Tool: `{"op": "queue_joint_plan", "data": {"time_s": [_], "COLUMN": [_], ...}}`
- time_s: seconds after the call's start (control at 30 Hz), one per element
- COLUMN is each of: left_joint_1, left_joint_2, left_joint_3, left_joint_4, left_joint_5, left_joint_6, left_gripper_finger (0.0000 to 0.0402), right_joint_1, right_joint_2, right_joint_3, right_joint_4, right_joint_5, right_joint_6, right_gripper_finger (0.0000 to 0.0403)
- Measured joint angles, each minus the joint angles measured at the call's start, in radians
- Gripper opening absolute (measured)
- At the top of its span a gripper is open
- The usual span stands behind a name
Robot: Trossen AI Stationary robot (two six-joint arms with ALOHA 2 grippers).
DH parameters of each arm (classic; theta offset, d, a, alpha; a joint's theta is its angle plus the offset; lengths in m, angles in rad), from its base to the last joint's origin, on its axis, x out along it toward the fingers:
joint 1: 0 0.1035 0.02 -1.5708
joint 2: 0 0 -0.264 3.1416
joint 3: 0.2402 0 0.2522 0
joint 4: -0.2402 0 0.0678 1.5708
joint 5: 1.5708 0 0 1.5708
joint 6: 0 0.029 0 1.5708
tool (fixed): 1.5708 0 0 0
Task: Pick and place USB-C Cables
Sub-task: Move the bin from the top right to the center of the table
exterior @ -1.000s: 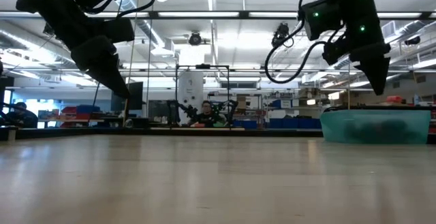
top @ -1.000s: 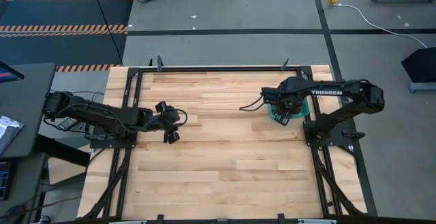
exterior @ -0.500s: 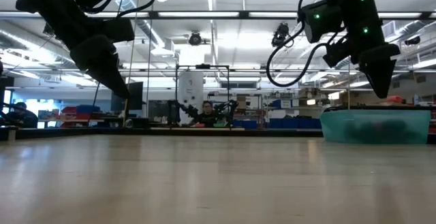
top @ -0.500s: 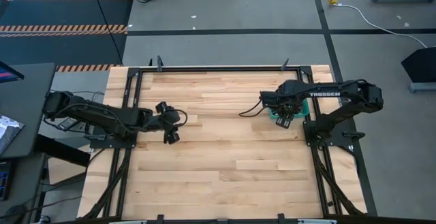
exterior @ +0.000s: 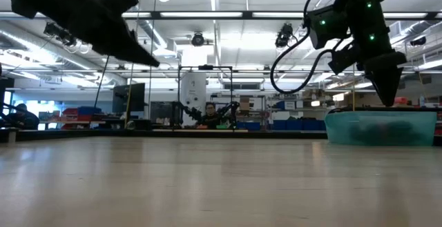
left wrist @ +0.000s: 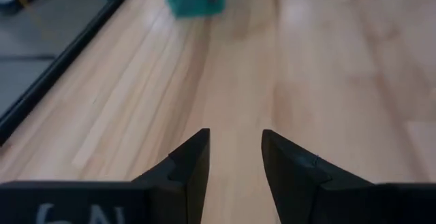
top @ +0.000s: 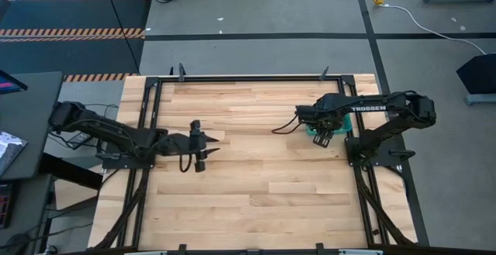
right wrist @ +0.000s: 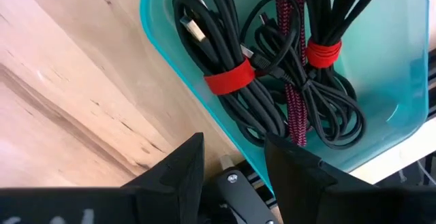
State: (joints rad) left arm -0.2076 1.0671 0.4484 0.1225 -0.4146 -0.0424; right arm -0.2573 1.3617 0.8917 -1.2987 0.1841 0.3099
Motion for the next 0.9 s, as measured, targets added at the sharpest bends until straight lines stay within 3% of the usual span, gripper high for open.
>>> {"op": "queue_joint_plan", "data": {"time_s": [0.4, 0.6, 0.73, 0.9], "left_joint_1": [-0.050, -0.054, -0.052, -0.051], "left_joint_2": [-0.066, -0.067, -0.080, -0.095], "left_joint_3": [-0.002, -0.201, -0.324, -0.382], "left_joint_4": [0.146, 0.624, 0.924, 1.082], "left_joint_5": [0.085, 0.238, 0.255, 0.278], "left_joint_6": [0.074, 0.025, -0.015, -0.057], "left_gripper_finger": [0.0123, 0.0119, 0.0119, 0.0119], "right_joint_1": [0.023, 0.023, 0.023, 0.021], "right_joint_2": [0.000, 0.000, 0.000, 0.000], "right_joint_3": [0.000, 0.000, 0.000, 0.000], "right_joint_4": [0.009, 0.032, 0.057, 0.084], "right_joint_5": [-0.026, -0.027, -0.027, -0.026], "right_joint_6": [0.053, 0.050, 0.048, 0.010], "right_gripper_finger": [0.0160, 0.0160, 0.0160, 0.0160]}}
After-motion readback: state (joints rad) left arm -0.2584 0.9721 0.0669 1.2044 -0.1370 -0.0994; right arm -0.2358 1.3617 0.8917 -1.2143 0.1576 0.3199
